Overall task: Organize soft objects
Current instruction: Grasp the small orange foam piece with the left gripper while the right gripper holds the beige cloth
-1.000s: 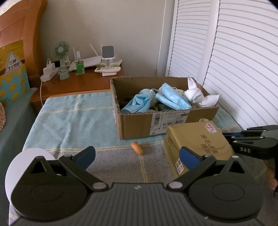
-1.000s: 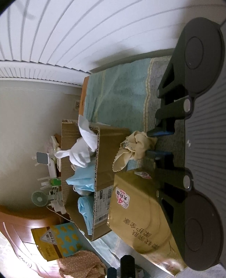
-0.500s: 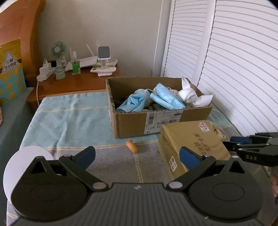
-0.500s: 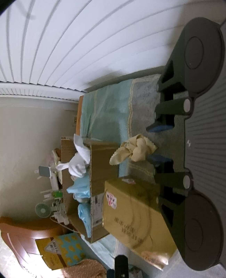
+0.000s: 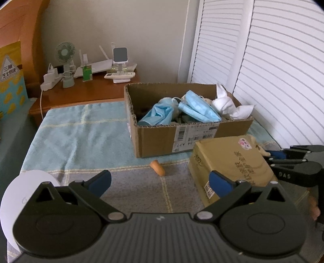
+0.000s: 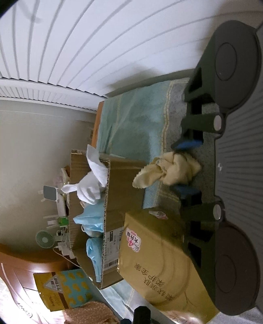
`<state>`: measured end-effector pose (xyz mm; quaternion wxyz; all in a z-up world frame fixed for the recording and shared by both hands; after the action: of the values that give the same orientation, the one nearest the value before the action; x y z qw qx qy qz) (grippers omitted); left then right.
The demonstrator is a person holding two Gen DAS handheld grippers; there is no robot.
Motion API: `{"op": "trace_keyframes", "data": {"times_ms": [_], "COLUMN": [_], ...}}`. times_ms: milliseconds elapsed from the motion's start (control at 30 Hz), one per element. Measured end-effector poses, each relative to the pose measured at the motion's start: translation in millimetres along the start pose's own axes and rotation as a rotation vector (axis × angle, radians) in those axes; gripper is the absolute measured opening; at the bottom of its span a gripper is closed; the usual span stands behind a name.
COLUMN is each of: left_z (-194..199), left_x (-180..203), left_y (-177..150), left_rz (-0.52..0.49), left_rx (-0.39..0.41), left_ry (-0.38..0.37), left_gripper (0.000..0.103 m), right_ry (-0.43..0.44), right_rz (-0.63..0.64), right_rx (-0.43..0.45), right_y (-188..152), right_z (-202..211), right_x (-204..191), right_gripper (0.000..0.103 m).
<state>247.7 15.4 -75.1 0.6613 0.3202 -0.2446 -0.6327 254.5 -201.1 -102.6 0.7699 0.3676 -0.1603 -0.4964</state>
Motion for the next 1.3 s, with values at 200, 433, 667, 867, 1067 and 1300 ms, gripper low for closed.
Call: {"op": "trace_keyframes", "data": {"times_ms": [200, 433, 667, 867, 1067, 1300], "left_z": [-4.2, -10.3, -32.1, -52.1, -61.7, -65.3], "left_x": [-3.6, -3.9, -0.2, 3.9, 6.6, 9.7], "left_y": [2.2, 4.5, 2.6, 1.4, 0.4, 4.7], "left_rz": [-0.011, -0.018, 0.006, 0.029, 0.031, 0.026], "left_rx": [0.001, -0.003, -0.038, -0.062, -0.061, -0.049], "left_ry": [-0.016, -0.026, -0.006, -0.004, 0.006, 0.008], "left_gripper": [0.092, 0.071, 0.055, 0.041, 0.041, 0.040], "right_ry": [-0.028, -0.023, -0.023, -0.028, -0.030, -0.019], "right_rz": [-0.011, -0.030, -0.031, -0.029, -0.033, -0.030], "right_rx": [0.024, 0.057, 0.071, 0.076, 0.075, 0.068], "right_y": [0.1, -3.1, -8.6, -8.6, -9.1, -10.0], "right_z": [18.7, 47.1, 62.9, 67.2, 66.1, 64.5], "right_x": [-4.7, -17.6, -26.2, -27.5, -26.8, -29.6], "right_gripper": [0.031, 0.031, 0.031, 0.031, 0.031, 0.031]}}
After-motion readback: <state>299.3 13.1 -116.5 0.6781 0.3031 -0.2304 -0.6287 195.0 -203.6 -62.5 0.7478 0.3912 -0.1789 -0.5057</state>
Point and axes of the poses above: each gripper's, at about its wrist camera, not at the fingertips, and z roughly against the way its jaws point, x to its right, y to its top, the point moved 8 cm from there along -z, roughly the way its jaws point, and after that the axes turned 13 degrees about y, right-handed, at the moved point
